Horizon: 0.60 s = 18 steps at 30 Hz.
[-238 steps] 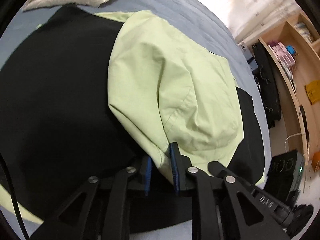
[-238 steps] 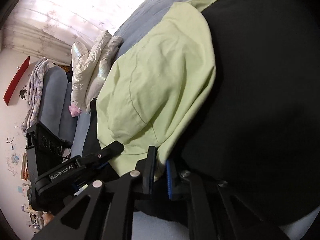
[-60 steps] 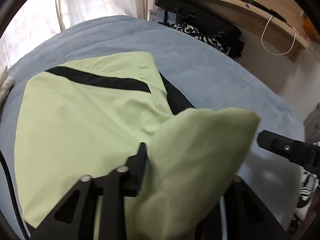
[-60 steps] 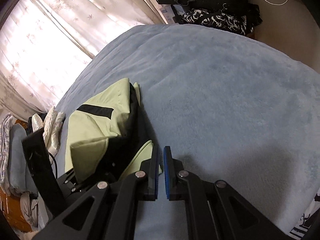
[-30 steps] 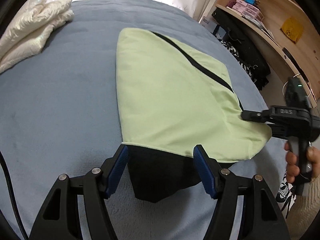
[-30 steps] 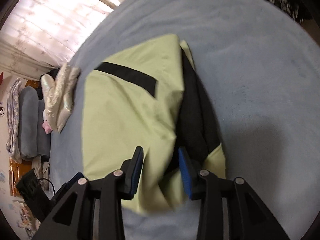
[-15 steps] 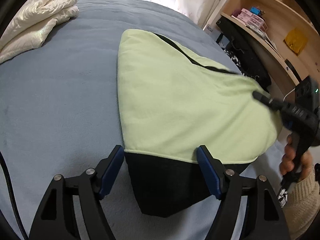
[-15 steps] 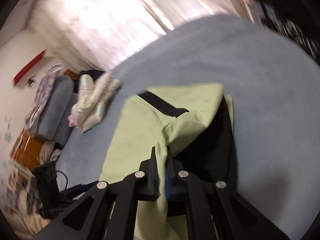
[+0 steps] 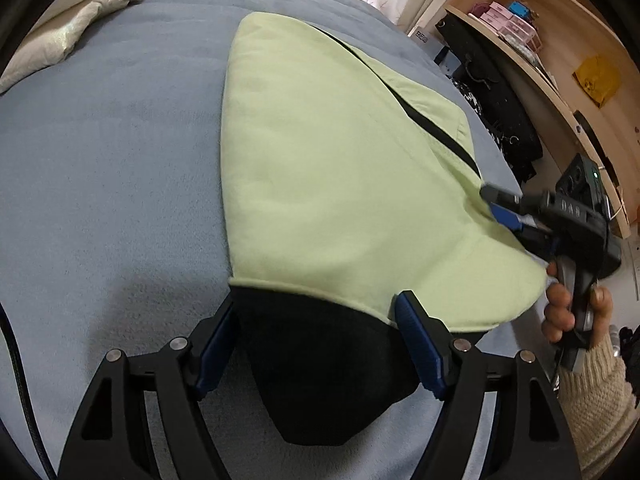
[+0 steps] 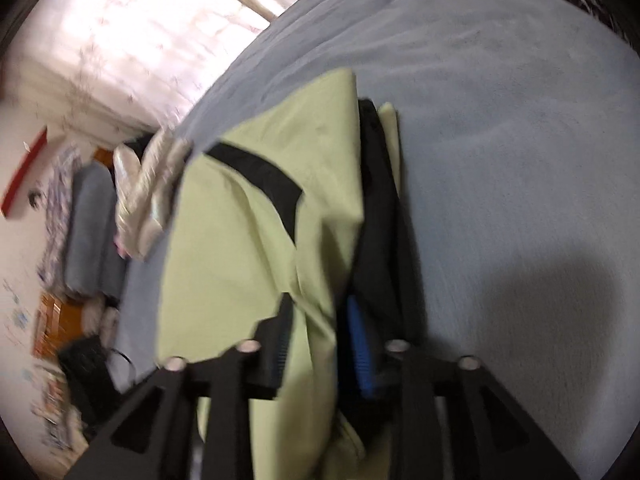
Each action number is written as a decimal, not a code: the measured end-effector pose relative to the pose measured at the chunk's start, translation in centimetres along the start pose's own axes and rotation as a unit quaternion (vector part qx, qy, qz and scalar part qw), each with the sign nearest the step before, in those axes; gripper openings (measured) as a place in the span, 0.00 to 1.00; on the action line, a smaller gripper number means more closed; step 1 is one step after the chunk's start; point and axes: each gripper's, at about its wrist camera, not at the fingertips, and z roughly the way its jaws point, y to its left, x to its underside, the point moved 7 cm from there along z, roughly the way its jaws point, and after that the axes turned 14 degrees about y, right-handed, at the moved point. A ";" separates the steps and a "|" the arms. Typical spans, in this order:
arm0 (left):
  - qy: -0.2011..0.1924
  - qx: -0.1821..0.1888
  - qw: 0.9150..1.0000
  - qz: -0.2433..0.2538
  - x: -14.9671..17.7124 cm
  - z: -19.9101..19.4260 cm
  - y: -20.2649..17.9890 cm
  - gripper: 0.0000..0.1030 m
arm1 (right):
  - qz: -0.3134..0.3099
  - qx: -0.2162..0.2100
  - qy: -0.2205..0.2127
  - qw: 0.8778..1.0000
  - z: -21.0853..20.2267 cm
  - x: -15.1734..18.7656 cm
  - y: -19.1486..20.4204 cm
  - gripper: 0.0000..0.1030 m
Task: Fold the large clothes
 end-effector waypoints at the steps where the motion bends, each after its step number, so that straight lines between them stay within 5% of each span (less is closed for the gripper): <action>1: -0.003 0.000 1.000 0.000 -0.3 -0.2 0.1 0.72 | 0.006 0.004 -0.004 1.000 0.0 -0.9 0.0 0.35; 8: -0.014 -0.002 1.000 -0.002 -2.7 -0.4 0.2 0.72 | 0.023 0.033 0.009 0.999 1.8 -5.3 -0.1 0.35; 11: -0.018 -0.005 1.000 -0.003 -3.3 0.0 0.2 0.72 | -0.007 0.083 0.009 0.996 2.2 -6.6 0.3 0.10; 15: -0.025 0.002 1.000 0.004 -3.5 1.0 -0.3 0.73 | -0.079 0.148 -0.060 0.984 0.3 -7.6 2.0 0.07; 18: -0.021 0.004 1.000 0.007 -3.2 1.7 -0.2 0.75 | -0.068 0.165 -0.023 0.984 2.7 -7.7 0.0 0.08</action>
